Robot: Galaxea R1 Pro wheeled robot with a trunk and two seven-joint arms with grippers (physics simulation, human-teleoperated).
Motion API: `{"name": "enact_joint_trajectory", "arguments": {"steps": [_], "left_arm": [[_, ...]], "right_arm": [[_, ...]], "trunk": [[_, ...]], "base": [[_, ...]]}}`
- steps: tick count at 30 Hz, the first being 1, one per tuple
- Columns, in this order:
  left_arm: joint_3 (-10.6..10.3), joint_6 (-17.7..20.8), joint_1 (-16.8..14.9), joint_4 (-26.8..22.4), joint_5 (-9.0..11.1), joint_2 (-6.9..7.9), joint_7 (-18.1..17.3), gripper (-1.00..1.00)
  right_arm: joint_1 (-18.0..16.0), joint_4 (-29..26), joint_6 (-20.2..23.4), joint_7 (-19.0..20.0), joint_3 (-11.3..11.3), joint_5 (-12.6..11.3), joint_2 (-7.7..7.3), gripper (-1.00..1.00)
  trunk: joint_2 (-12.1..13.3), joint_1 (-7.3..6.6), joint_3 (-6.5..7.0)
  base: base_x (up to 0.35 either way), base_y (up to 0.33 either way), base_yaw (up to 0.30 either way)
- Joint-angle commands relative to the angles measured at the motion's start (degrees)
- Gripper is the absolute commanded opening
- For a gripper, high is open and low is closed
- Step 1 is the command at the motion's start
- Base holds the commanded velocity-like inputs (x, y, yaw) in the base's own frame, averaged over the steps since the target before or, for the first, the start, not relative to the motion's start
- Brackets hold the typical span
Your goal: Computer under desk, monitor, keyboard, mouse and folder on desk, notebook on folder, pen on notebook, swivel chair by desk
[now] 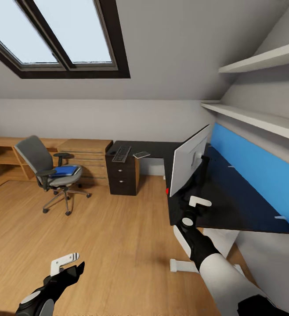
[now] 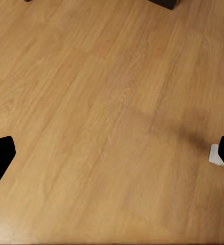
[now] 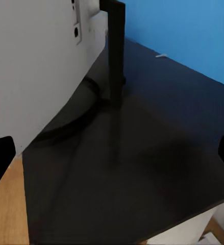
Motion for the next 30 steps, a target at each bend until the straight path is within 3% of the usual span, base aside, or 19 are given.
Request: {"name": "enact_joint_trajectory", "arguments": {"steps": [1,10,17,22,26,30], "left_arm": [[0.0,0.2,0.0,-0.1,0.6,0.03,0.5,1.00],[0.1,0.2,0.0,-0.1,0.5,0.18,0.5,1.00],[0.2,0.2,0.0,-0.1,0.5,0.19,0.5,1.00],[0.2,0.1,0.0,-0.2,0.5,0.15,0.5,1.00],[0.1,-0.1,0.0,-0.8,0.6,0.18,0.4,1.00],[0.0,-0.4,0.0,-0.9,0.6,0.10,0.2,1.00]], "right_arm": [[-0.1,0.0,-0.4,-0.3,0.3,-0.6,-0.05,1.00],[-0.1,0.1,-0.5,-0.2,0.2,-0.6,-0.07,1.00],[-0.1,5.8,-6.0,1.0,0.2,-0.8,-3.22,1.00],[-0.1,8.6,-7.6,7.0,-0.2,-1.4,-6.20,1.00],[-0.3,10.9,-7.9,13.7,-2.5,-5.3,-8.35,1.00],[-1.5,19.1,-8.0,19.1,-4.3,-9.6,-11.12,1.00]], "trunk": [[-0.1,0.00,-0.08],[-0.1,0.00,-0.08],[-0.1,0.00,-0.08],[-0.1,0.00,-0.08],[-0.1,0.00,-0.08],[-0.1,0.00,-0.08]], "base": [[-0.093,-0.213,0.000],[-0.019,-0.044,0.000],[0.000,0.000,0.000],[0.000,0.000,0.000],[0.000,0.000,0.000],[0.000,0.000,0.000]]}}
